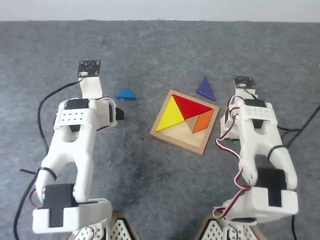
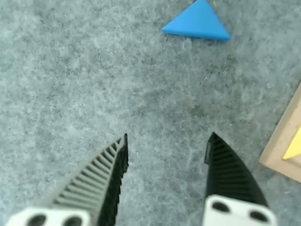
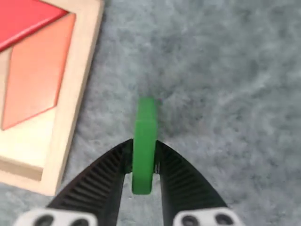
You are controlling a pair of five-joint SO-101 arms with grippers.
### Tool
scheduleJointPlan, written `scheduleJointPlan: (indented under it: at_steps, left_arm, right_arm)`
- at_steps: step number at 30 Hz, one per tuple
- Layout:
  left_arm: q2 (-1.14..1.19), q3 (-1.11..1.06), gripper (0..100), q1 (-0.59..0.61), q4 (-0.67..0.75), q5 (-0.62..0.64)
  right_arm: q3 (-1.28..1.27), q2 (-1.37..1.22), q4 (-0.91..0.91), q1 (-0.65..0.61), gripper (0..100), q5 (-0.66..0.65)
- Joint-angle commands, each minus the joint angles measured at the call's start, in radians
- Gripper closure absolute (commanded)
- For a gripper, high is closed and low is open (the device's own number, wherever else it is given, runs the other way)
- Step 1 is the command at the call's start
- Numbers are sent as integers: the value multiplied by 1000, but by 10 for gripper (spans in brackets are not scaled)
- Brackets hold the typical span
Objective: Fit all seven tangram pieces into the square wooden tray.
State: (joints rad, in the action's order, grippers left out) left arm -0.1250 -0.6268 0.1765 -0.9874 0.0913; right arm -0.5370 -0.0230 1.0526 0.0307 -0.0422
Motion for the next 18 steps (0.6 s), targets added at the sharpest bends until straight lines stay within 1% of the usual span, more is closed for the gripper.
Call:
scheduleJointPlan:
  at_steps: [1, 3, 5, 7, 11, 14, 16, 18]
  left_arm:
    - [-21, 7, 735, 3, 14, 5]
    - [-21, 7, 735, 2, 15, 5]
    - [-21, 7, 735, 0, 15, 5]
    - [-21, 7, 735, 0, 15, 5]
    - [-25, 7, 735, 5, 15, 5]
    - [-21, 7, 735, 5, 14, 5]
    - [-21, 7, 735, 5, 12, 5]
    - [-21, 7, 735, 5, 12, 5]
  right_arm:
    - [44, 90, 27, -1, 971, -15]
    - [55, 127, 50, -24, 972, -15]
    - [66, 177, 73, -74, 972, -9]
    - [81, 216, 81, -159, 973, -6]
    - [127, 232, 58, -381, 973, 21]
    - [166, 180, 8, -504, 973, 23]
    - [195, 108, -18, -547, 973, 23]
    - [232, 18, -38, -556, 972, 28]
